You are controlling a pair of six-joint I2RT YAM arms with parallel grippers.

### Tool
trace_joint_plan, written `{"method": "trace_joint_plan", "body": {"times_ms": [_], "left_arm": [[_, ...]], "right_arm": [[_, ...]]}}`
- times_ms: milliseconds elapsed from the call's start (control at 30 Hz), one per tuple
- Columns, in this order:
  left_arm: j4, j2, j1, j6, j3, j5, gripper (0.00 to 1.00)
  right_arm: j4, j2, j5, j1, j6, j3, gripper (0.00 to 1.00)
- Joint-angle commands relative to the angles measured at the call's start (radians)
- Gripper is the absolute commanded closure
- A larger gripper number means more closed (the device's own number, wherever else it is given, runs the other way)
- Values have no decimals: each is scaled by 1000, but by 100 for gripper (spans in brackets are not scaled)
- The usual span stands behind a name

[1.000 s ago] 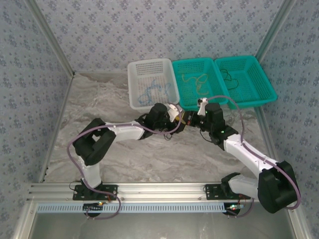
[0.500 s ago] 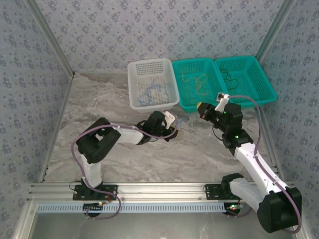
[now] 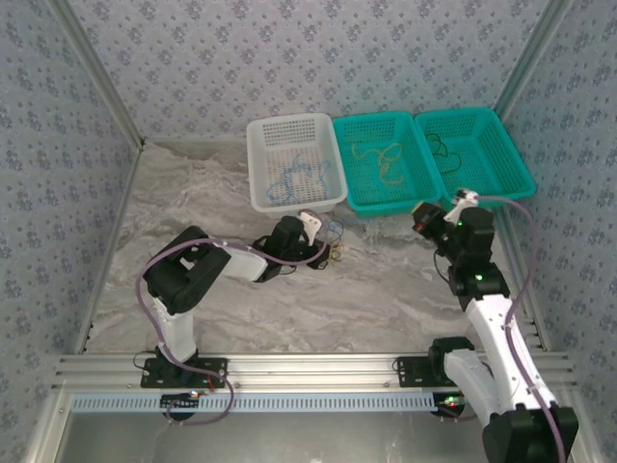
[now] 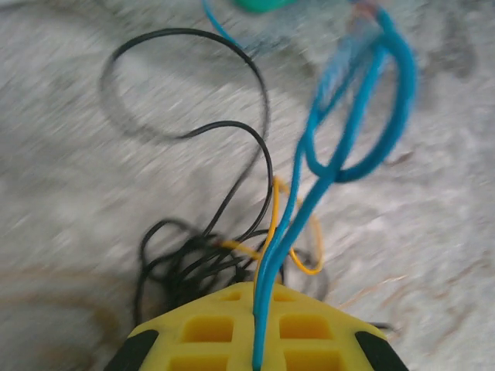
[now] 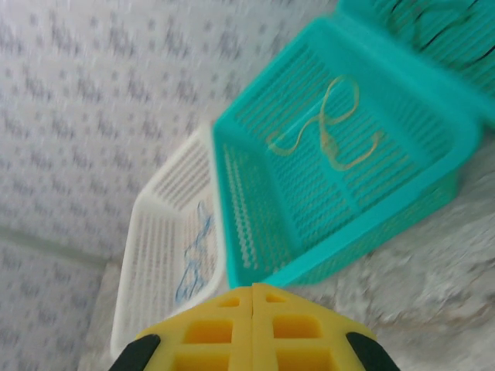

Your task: Untangle the cables

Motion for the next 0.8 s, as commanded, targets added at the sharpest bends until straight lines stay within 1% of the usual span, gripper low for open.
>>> {"method": "trace_joint_plan", "body": {"times_ms": [0, 67, 167, 200, 233, 267, 300, 333, 367, 400, 533, 667, 700, 767], "left_arm": [[-43, -69, -1, -18, -2, 10, 100], [-43, -89, -1, -14, -1, 45, 100], [-34, -114, -1, -8, 2, 87, 100], [-27, -121, -1, -4, 4, 104, 100], [-19, -127, -1, 0, 5, 121, 100], [-9, -133, -1, 3, 7, 142, 100], [-5, -138, -1, 11, 12, 163, 100], [-7, -143, -3, 17, 17, 176, 100], [-8, -148, -6, 27, 23, 188, 100], [-14, -151, -8, 35, 28, 195, 100], [-32, -156, -8, 23, 54, 237, 99], [-13, -160, -11, 8, 64, 284, 98], [-7, -161, -11, 10, 60, 290, 98], [9, -162, -11, 11, 58, 309, 98]], "right_arm": [[-39, -4, -14, -34, 9, 27, 100], [-23, 17, -57, -31, 4, 18, 100], [48, 89, -205, -7, -38, -18, 100], [58, 125, -236, 16, -46, -28, 97], [70, 154, -257, 39, -51, -38, 81], [87, 188, -278, 70, -52, -49, 60], [106, 225, -292, 107, -52, -61, 46], [124, 248, -294, 138, -54, -67, 24], [132, 277, -288, 177, -64, -68, 7], [141, 308, -284, 206, -74, -67, 0], [238, 406, -324, 297, -88, -65, 1], [364, 501, -383, 356, -45, -61, 6], [401, 517, -389, 368, -39, -58, 7], [418, 546, -369, 387, -41, -41, 8]]}}
